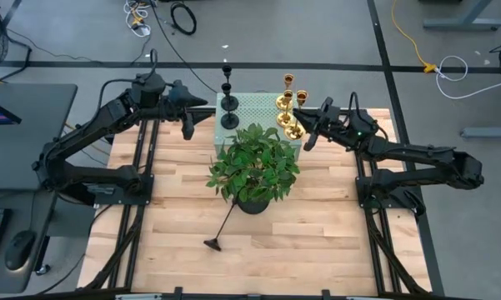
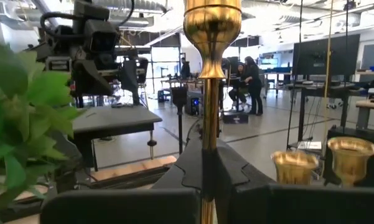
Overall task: Pick & Place candle stick holders
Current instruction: Put the gold candle holder on the shelf aligned with the other gold candle holders, then put the black candle holder on the shelf aligned with the other black candle holders
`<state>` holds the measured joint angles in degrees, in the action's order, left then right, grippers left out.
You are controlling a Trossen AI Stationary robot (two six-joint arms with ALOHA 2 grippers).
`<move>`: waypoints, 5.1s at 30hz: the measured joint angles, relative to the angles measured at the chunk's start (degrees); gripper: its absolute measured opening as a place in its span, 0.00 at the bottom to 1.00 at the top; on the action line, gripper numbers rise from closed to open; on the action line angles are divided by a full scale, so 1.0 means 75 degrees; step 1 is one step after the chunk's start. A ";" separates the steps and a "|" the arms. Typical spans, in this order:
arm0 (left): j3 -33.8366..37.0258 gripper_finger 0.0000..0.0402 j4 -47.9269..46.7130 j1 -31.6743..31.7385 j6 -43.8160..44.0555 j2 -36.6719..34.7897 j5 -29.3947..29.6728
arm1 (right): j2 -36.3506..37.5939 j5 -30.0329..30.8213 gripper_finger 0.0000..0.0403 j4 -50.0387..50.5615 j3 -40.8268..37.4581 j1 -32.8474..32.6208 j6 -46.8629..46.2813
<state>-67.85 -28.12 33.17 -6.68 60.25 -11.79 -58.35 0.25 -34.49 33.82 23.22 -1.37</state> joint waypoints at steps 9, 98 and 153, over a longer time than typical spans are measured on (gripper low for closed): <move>0.0000 0.52 0.0021 0.0001 0.0003 0.0000 0.0000 | -0.0035 0.0370 0.01 -0.1067 -0.0911 -0.0230 -0.0109; 0.0000 0.52 0.0061 -0.0003 -0.0009 0.0009 -0.0149 | -0.2457 0.1431 0.30 -0.3918 -0.1310 -0.0458 0.0852; -0.0003 0.52 -0.1646 -0.2364 0.1724 -0.0003 0.2503 | 0.3120 0.0976 0.56 0.3684 -0.1319 -0.2084 0.1053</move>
<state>-67.88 -40.47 15.44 6.25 60.23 6.98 -34.95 7.57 -6.86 23.92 7.59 6.53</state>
